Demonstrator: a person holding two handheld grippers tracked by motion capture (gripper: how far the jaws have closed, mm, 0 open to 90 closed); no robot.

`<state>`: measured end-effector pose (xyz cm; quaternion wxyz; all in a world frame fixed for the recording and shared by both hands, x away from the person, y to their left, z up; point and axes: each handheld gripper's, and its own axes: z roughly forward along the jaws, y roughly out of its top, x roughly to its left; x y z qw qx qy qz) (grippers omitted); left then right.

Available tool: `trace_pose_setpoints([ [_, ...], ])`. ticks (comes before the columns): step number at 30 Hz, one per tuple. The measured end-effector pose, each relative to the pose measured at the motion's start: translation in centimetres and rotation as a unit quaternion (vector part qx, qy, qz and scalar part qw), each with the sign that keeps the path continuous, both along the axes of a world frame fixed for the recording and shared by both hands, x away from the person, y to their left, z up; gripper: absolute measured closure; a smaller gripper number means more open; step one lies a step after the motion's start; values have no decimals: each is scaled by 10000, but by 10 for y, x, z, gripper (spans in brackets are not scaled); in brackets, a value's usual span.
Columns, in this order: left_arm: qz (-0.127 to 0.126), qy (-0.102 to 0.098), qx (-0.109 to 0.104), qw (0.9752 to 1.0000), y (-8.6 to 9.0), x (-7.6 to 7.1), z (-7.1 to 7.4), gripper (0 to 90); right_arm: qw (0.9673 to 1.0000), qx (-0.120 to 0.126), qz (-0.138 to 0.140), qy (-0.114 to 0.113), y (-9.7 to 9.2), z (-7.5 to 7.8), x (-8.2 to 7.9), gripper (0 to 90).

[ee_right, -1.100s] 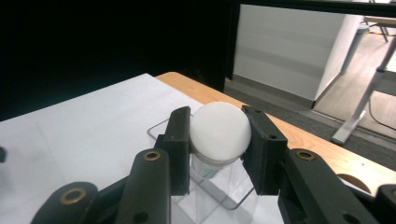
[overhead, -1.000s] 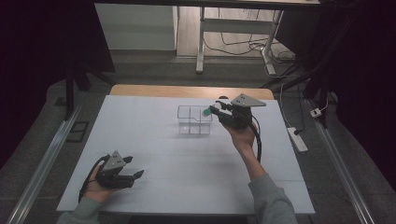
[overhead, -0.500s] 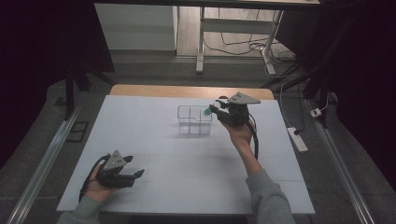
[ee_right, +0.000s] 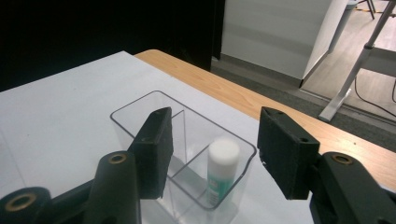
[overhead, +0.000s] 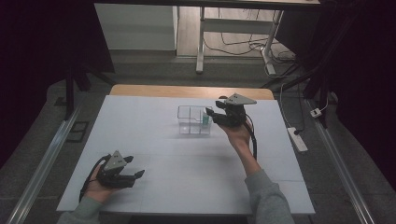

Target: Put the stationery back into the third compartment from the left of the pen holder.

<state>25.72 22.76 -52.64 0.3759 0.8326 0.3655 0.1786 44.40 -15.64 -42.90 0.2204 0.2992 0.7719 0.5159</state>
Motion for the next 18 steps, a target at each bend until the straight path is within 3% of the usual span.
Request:
trace_pose_setpoints([
  [18,-2,-2,-27,10000,1,1,0,287,9991,-72,210,352,-7,-3,-10,440],
])
